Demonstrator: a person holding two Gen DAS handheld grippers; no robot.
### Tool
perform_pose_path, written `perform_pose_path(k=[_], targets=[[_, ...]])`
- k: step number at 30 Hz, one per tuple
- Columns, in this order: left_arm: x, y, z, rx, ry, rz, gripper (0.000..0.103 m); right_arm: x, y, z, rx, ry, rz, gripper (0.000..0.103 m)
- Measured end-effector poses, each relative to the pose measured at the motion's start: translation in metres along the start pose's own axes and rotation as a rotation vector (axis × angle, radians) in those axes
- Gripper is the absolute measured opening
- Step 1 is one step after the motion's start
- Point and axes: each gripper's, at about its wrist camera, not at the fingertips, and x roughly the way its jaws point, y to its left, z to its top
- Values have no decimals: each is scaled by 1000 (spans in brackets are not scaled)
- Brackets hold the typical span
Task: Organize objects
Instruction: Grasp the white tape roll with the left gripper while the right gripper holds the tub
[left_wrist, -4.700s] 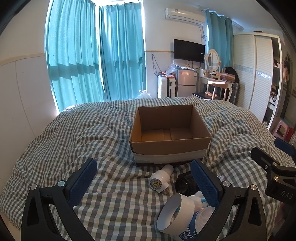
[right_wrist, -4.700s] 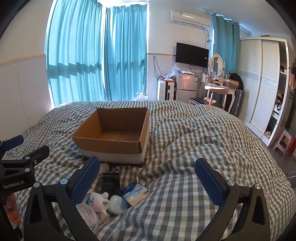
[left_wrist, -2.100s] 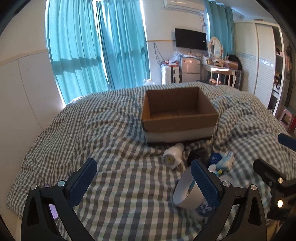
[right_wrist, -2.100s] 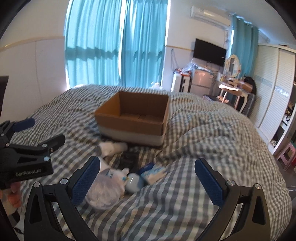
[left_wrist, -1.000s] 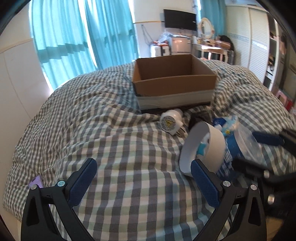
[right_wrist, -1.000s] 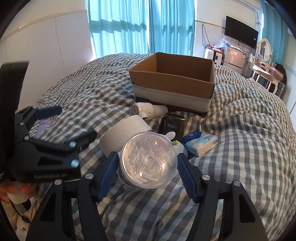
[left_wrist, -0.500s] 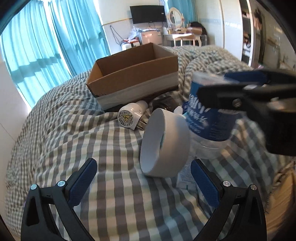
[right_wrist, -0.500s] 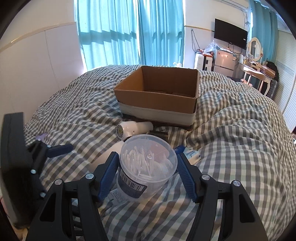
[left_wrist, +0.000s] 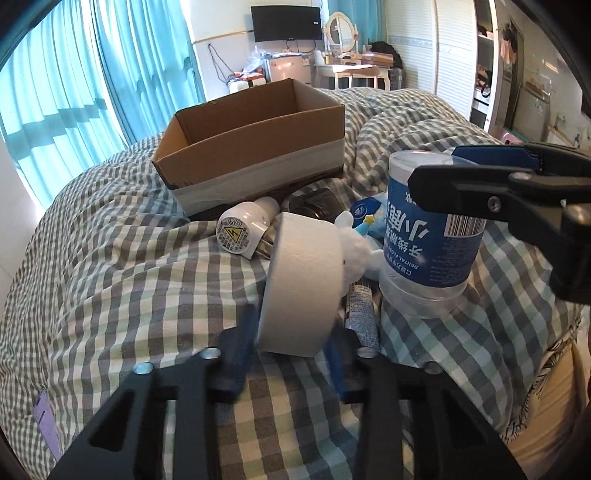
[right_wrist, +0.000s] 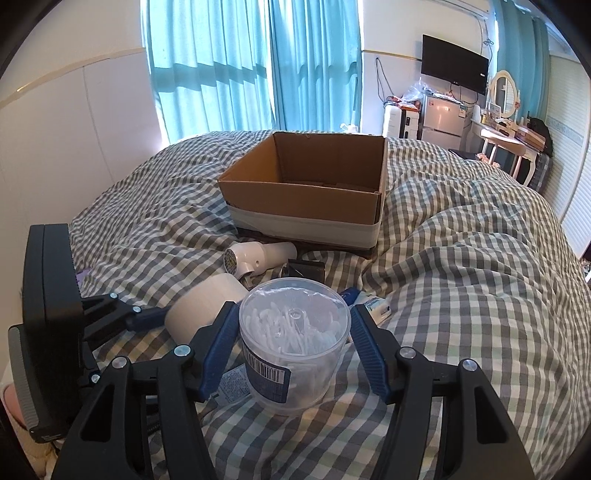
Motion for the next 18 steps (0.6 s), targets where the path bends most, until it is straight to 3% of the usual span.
perform_pose_path(k=[11,18], targets=[[-29,16,17,-83,-56,57,29,-11,-3,3,-2,-24,-18,61],[-40,23,34,-95,-82,60,14,-17,-3,9,-14,-38,-27,61]])
